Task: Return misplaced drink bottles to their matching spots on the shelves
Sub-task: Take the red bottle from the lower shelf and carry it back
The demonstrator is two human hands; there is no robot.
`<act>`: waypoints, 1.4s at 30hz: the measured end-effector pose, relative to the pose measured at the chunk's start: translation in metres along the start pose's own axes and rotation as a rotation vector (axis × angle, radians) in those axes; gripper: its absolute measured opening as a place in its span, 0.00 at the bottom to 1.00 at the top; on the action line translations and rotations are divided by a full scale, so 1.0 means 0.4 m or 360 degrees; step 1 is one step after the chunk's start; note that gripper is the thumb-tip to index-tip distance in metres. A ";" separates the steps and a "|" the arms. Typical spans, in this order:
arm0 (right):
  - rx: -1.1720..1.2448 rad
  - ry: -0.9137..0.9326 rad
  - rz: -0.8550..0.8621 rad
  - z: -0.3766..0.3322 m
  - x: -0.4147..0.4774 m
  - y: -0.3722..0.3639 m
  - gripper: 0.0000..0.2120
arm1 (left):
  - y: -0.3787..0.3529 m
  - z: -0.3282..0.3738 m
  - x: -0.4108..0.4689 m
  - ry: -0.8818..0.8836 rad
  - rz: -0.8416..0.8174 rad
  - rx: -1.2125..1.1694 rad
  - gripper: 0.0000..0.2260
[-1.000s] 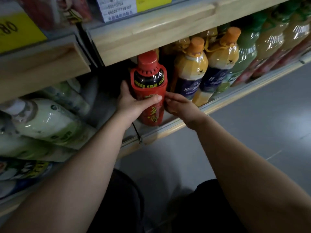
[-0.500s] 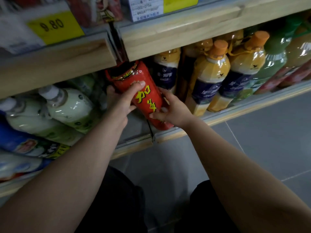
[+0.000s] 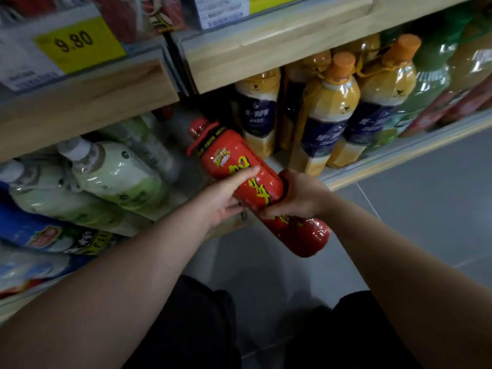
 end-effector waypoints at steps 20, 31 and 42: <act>0.0810 -0.0695 -0.0158 0.015 -0.673 -0.016 0.44 | -0.351 0.052 -0.464 0.0433 -0.0044 0.0057 0.37; 0.0859 -0.0517 0.0114 -0.437 -1.243 0.042 0.45 | -0.362 0.262 -1.156 -0.0104 -0.0131 0.0050 0.41; 0.0441 -0.0037 -0.0036 -0.842 -1.544 -0.162 0.45 | -0.142 0.108 -1.792 -0.0586 0.0264 -0.0268 0.42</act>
Point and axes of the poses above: each hand's wrist, its own x-axis towards the middle knuckle, its own y-axis out of the back of the hand, z = x × y, the point moved 8 cm from there along x, towards the middle knuckle, and after that the axes turned 13 degrees about -z, right-handed, at the moved point
